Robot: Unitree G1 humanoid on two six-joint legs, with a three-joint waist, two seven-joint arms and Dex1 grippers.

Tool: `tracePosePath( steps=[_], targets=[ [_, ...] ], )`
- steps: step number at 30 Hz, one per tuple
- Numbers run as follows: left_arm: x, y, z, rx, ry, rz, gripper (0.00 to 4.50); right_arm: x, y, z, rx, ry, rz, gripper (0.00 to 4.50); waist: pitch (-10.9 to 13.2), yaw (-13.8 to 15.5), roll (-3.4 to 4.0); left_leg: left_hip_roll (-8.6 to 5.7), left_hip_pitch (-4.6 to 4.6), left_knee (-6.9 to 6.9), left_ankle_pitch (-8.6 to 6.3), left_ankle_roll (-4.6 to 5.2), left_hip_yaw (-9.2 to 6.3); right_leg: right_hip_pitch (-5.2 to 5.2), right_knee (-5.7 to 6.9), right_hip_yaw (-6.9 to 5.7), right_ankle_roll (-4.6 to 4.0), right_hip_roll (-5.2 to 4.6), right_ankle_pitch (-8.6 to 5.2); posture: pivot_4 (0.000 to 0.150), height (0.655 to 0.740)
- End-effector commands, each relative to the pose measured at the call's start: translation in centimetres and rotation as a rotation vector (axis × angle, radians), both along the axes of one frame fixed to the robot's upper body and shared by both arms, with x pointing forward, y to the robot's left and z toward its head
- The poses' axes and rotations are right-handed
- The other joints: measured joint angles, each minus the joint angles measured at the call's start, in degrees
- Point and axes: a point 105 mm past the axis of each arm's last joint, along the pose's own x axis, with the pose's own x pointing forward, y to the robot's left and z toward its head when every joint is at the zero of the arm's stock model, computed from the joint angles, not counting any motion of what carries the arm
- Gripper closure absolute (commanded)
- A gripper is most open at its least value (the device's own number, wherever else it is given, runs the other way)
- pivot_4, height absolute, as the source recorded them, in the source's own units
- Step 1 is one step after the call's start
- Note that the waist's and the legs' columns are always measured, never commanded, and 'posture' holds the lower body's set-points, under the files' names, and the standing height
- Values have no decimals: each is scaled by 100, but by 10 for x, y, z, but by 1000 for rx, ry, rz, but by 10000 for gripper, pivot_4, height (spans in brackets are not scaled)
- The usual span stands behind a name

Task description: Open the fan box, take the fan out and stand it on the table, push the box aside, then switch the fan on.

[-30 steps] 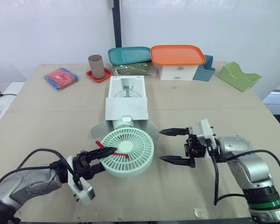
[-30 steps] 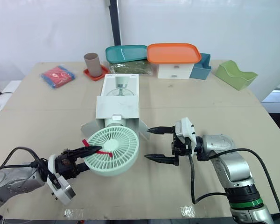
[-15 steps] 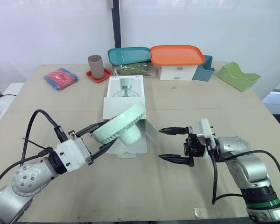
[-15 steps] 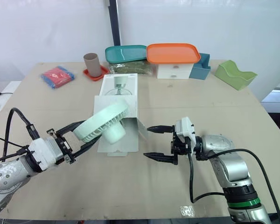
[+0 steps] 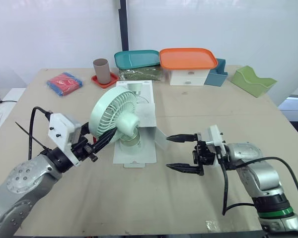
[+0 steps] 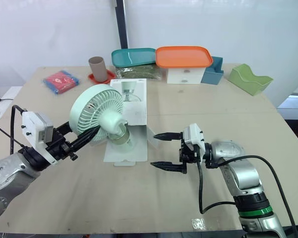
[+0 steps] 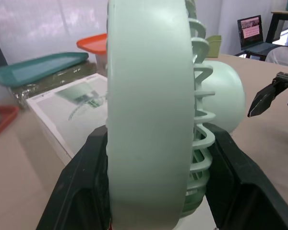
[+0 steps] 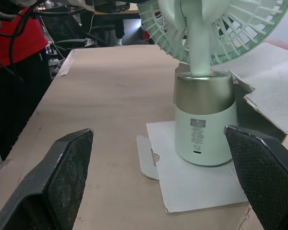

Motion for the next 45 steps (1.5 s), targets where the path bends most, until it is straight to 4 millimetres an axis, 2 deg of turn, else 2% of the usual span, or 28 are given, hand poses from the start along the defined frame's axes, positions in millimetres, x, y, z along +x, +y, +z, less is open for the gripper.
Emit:
tracePosePath(
  steps=[1, 4, 9, 14, 18, 23, 27, 31, 45],
  targets=[
    [-5, 4, 15, -20, -23, -14, 25425, 2, 7, 11, 18, -51, 23, 0, 1, -2, -1, 1, 0, 0, 0, 0, 0, -2, 0, 0, 0, 1, 0, 1500, 7400],
    [-3, 21, 24, -67, -54, 68, 25425, 8, 9, 15, 53, -48, 1, 0, 2, -1, -2, 1, -1, -1, 0, -1, 0, -2, 0, 1, -2, 2, -1, 1500, 7400],
    [-21, 26, 30, -119, -76, 140, 25425, 18, 12, 23, 109, -25, -33, 0, 6, 0, -10, 4, -5, -1, -1, -4, 3, -9, -1, 6, -4, 2, -1, 1500, 7400],
    [-26, 46, 39, -158, -129, 331, 25425, 20, 13, 20, 104, -20, -40, 0, 12, 9, -21, 2, -9, 1, -1, -9, 0, -8, -2, 7, -5, 1, -2, 1500, 7400],
    [-34, 62, 37, -199, -130, 493, 25425, 22, 17, 16, 96, -15, -26, 0, 13, 5, -23, 3, -8, 1, -2, -10, 2, -9, -2, 9, -5, 3, -2, 1500, 7400],
    [-33, 84, 30, -248, -97, 648, 25425, 23, 24, 16, 90, -17, 12, 0, 13, 4, -24, 3, -6, 1, -2, -10, 6, -9, -2, 13, -5, 5, -1, 1500, 7400],
    [-32, 91, 25, -261, -72, 688, 25425, 24, 28, 17, 88, -21, 29, 0, 13, 7, -27, 2, -7, 1, -2, -10, 5, -8, -2, 13, -5, 5, -1, 1500, 7400],
    [-28, 106, 24, -282, -41, 723, 25425, 23, 31, 16, 83, -25, 47, 0, 13, 7, -28, 3, -8, 1, -3, -11, 5, -9, -3, 12, -6, 5, -2, 1500, 7400],
    [-13, 129, 21, -186, 49, 673, 25425, 23, 29, 10, 79, -40, 28, 0, 15, 5, -31, 3, -6, 0, -4, -14, 5, -10, -3, 11, -6, 6, -2, 1500, 7400]
  ],
)
